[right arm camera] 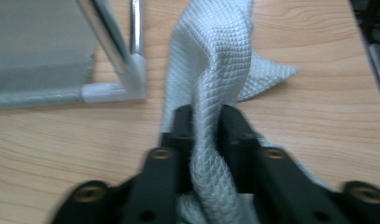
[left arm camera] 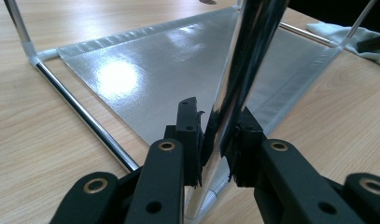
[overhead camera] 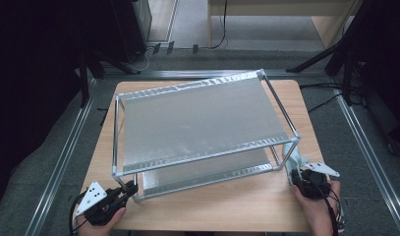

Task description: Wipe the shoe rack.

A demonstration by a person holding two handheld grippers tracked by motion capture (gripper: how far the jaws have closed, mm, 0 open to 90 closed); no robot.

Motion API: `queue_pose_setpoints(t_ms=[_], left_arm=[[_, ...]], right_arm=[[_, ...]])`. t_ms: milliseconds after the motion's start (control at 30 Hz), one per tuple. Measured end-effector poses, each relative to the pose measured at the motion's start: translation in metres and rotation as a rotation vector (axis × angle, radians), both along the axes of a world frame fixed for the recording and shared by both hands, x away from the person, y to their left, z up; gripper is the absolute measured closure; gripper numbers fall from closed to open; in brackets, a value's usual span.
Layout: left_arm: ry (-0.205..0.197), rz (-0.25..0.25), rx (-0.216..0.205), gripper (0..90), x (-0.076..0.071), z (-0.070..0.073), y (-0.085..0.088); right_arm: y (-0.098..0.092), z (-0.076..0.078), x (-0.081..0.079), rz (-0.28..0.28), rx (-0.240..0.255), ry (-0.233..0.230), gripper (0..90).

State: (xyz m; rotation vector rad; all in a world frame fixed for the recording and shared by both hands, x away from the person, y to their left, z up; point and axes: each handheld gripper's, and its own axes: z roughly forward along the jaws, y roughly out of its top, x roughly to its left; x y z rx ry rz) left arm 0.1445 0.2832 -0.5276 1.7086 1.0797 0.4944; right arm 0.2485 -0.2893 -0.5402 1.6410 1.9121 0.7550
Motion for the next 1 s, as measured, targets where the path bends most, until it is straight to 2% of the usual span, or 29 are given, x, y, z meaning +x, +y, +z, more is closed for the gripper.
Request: queue_pose_setpoints(t_ms=[67,100,167,233,300,400,433,467,500,567,633,700,733,800,933,1000], left_arm=[[0.0,0.004,-0.001,76.6,0.0,0.0,0.0],[-0.002,0.005,0.001,76.8,0.0,0.0,0.0],[-0.005,0.008,0.003,77.0,0.0,0.0,-0.001],[-0.005,0.007,0.004,77.2,0.0,0.0,-0.001],[-0.006,0.005,0.003,77.3,0.0,-0.001,-0.001],[-0.007,0.001,0.0,77.3,0.001,-0.001,-0.002],[-0.006,0.0,0.0,77.4,0.001,-0.001,-0.002],[-0.006,-0.002,0.0,77.4,0.001,-0.001,-0.002],[-0.005,-0.004,-0.002,77.4,0.001,-0.001,-0.002],[-0.005,-0.004,-0.002,77.4,0.001,-0.001,-0.002],[-0.005,-0.004,-0.006,77.4,0.001,-0.001,-0.002],[-0.005,-0.008,-0.01,77.3,0.001,-0.002,-0.001],[-0.004,-0.008,-0.012,77.3,0.002,-0.002,-0.001],[-0.004,-0.007,-0.01,77.2,0.002,-0.002,-0.001],[-0.005,-0.008,-0.01,77.3,0.002,-0.002,-0.001],[-0.005,-0.009,-0.01,77.3,0.002,-0.002,-0.001]], right_arm=[[0.001,0.001,0.002,0.004,0.062,0.018,83.9],[0.002,0.001,0.002,0.034,0.102,0.022,84.4],[0.006,0.002,0.001,0.075,0.098,0.005,84.6],[0.01,0.01,-0.002,0.088,0.092,-0.031,84.6],[0.013,0.022,-0.006,0.099,0.102,-0.102,84.6],[0.016,0.039,-0.01,0.116,0.091,-0.197,84.5],[0.016,0.049,-0.013,0.122,0.091,-0.25,84.4],[0.016,0.055,-0.014,0.122,0.097,-0.278,84.4],[0.016,0.064,-0.017,0.115,0.112,-0.33,84.4],[0.016,0.076,-0.022,0.115,0.127,-0.39,84.4],[0.018,0.092,-0.03,0.134,0.133,-0.465,84.2],[0.02,0.099,-0.034,0.147,0.131,-0.489,84.0],[0.021,0.099,-0.035,0.145,0.125,-0.481,83.9],[0.022,0.09,-0.031,0.136,0.13,-0.423,83.8],[0.02,0.058,-0.02,0.115,0.174,-0.292,83.6],[0.02,0.042,-0.016,0.117,0.179,-0.235,83.5]])
